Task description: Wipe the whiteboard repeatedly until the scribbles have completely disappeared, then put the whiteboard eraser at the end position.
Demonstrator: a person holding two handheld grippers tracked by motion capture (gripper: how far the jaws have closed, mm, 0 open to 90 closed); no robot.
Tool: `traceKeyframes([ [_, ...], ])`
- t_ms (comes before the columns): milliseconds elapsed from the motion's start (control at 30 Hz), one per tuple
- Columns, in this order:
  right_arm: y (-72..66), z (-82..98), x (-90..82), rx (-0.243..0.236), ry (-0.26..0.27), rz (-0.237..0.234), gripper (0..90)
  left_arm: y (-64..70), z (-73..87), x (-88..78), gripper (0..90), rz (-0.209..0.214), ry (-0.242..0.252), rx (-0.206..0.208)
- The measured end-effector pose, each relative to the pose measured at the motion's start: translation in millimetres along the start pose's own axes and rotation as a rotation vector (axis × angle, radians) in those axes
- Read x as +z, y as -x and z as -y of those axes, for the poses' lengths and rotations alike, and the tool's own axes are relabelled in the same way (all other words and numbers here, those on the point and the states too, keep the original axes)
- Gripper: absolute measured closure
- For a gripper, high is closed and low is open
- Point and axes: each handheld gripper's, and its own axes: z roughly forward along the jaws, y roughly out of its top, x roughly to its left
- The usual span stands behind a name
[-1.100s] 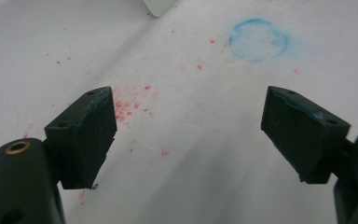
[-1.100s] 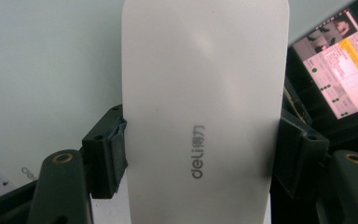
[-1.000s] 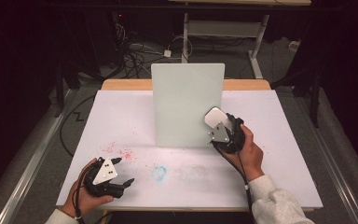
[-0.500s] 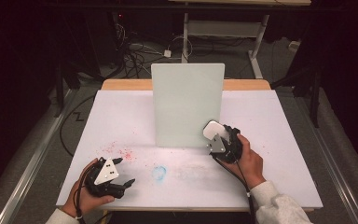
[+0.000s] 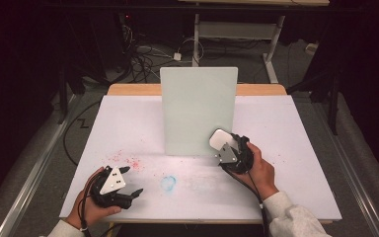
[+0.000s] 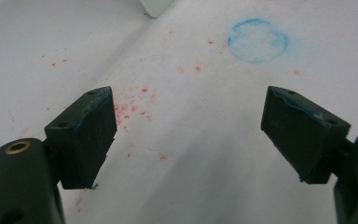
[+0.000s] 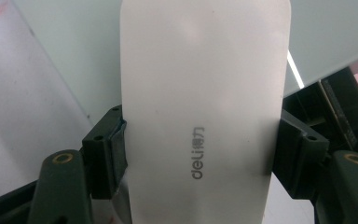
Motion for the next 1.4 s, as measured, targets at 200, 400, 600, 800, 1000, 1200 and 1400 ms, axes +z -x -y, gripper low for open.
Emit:
traceKeyframes([
  [200,14.9,0.3,-2.7,0.050,0.018,0.031,30.8,-0.7,0.0,0.8,17.7,0.002,-0.001,-0.006],
  [400,17.3,-6.1,2.8,0.046,0.004,0.072,30.7,0.0,-0.5,1.5,17.7,0.003,-0.003,-0.006],
  [600,16.0,-5.1,2.5,0.051,-0.003,0.053,30.8,-1.6,0.3,1.4,17.7,0.006,0.004,-0.014],
  [800,13.1,-2.8,2.0,0.043,-0.022,0.018,30.8,-2.7,0.7,0.2,17.7,0.005,0.010,-0.017],
  [1000,22.9,-1.4,-4.9,0.113,0.014,-0.007,30.8,-1.6,0.2,0.0,17.7,0.001,0.007,-0.008],
  [1200,38.2,-1.4,-14.4,0.213,0.067,-0.034,30.8,-2.3,0.8,0.7,17.7,-0.001,0.002,-0.012],
  [1400,46.5,0.7,-20.3,0.281,0.102,-0.066,30.8,-1.4,-0.2,0.1,17.7,-0.007,0.003,-0.010],
])
